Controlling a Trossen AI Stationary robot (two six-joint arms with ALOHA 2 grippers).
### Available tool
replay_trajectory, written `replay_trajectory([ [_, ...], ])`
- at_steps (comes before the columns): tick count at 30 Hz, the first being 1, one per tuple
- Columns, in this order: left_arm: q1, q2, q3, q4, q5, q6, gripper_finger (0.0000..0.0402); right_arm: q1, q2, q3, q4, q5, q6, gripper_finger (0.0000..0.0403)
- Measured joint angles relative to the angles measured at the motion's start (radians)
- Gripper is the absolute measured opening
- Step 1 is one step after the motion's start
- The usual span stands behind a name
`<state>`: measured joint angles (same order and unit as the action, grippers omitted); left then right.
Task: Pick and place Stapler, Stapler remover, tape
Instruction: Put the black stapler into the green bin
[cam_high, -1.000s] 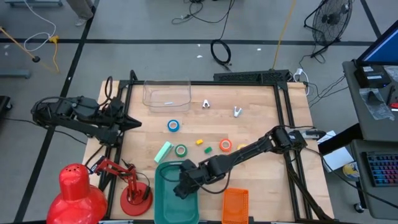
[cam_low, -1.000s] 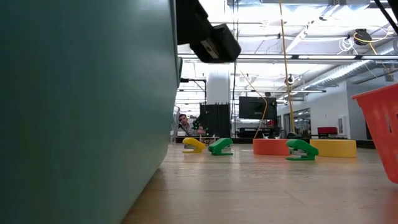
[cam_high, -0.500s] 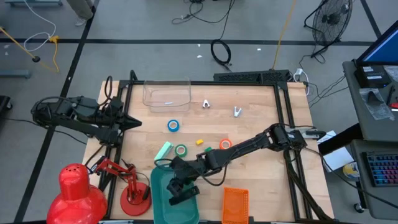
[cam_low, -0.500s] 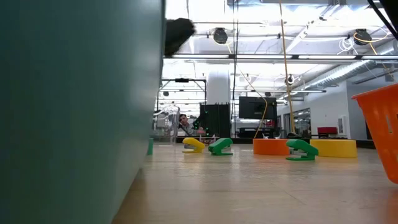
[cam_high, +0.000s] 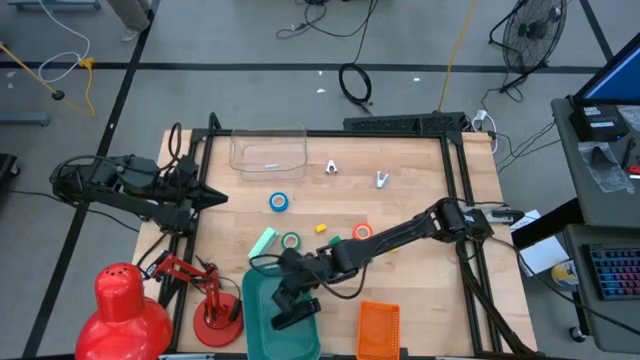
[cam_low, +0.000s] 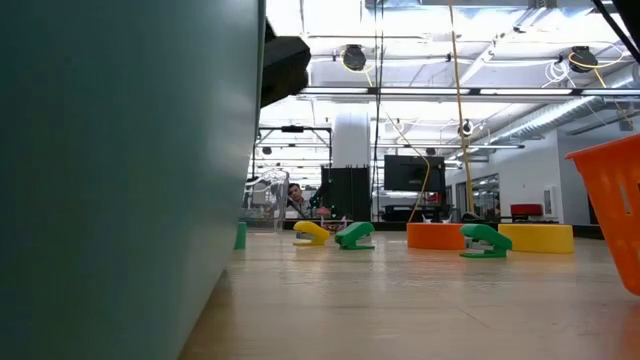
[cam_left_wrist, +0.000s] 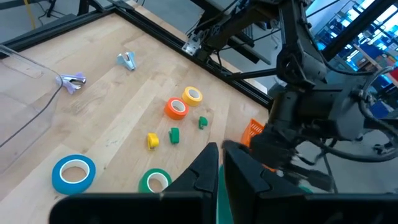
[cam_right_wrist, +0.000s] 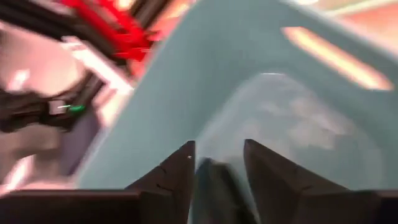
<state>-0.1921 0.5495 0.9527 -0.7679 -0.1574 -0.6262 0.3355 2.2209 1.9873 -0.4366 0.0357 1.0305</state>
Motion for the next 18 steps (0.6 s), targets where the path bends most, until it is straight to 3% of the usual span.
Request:
replay_trajectory([
  [7, 0.0, 0.026, 0.001, -0.001, 0.036, -0.002, 0.0026, -0.006, -0.084, 0.0, -0.065, 0.192, -0.098, 0.0008],
  [14, -0.001, 0.116, 0.001, -0.026, 0.127, 0.026, 0.0026, -0.011, -0.199, 0.001, -0.076, 0.379, -0.169, 0.0001],
  [18, 0.0, 0.181, 0.001, -0.026, 0.167, 0.019, 0.0026, 0.005, -0.252, 0.001, -0.071, 0.424, -0.207, 0.0001],
])
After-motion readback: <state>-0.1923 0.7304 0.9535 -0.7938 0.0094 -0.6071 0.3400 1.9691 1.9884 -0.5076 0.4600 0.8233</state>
